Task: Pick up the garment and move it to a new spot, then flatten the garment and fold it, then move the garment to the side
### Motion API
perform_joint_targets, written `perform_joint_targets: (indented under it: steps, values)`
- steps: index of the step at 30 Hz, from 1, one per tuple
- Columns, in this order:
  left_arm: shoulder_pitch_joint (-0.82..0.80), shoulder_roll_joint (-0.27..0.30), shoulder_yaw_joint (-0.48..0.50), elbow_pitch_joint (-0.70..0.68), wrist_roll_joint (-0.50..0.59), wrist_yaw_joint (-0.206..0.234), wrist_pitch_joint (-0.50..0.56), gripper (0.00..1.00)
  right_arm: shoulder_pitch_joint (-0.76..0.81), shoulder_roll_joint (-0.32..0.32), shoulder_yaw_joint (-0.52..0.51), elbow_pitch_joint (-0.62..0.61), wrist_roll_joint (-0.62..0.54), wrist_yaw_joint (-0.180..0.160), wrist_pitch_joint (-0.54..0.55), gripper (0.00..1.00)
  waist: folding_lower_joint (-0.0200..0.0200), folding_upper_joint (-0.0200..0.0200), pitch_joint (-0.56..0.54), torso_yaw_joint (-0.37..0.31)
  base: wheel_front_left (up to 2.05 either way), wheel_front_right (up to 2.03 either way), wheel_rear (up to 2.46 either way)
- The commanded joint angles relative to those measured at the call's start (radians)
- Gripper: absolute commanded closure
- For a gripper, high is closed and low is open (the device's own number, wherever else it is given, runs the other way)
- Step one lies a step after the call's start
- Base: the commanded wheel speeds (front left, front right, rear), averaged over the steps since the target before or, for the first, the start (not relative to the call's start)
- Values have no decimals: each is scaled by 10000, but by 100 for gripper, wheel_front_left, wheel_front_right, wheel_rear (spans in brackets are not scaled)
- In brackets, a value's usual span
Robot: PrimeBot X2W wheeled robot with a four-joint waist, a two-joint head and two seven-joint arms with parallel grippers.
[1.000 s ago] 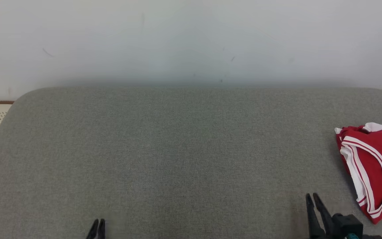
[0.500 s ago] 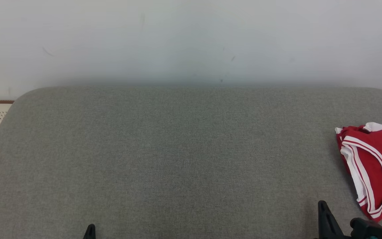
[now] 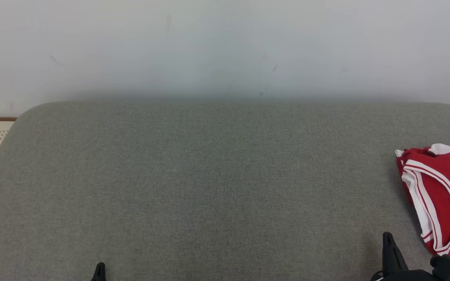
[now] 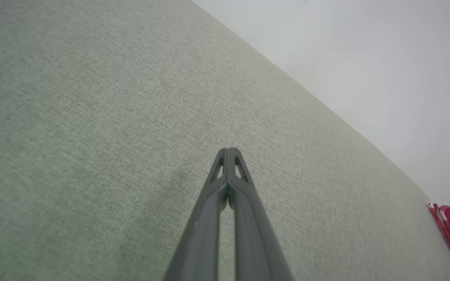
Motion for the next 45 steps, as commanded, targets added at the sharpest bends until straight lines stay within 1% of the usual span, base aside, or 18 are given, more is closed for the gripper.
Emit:
perform_joint_targets:
  steps: [1, 23, 45]
  values:
    - [-146, 44, 95, -190, -439, -60, 87, 100, -179, 6, -59, -176, 503, -1, 88, 100, 0, 0, 2, 2, 0, 0, 0]
    - [-219, 59, 413, -400, -3532, -357, 839, 100, -329, 17, -339, -333, 3987, -3, 860, 100, -1, 0, 30, 19, 0, 0, 0]
    - [-275, 69, 665, -552, -5912, -577, 1418, 100, -423, 27, -558, -463, 6671, -5, 1463, 100, -1, 0, 57, 35, 0, 0, 0]
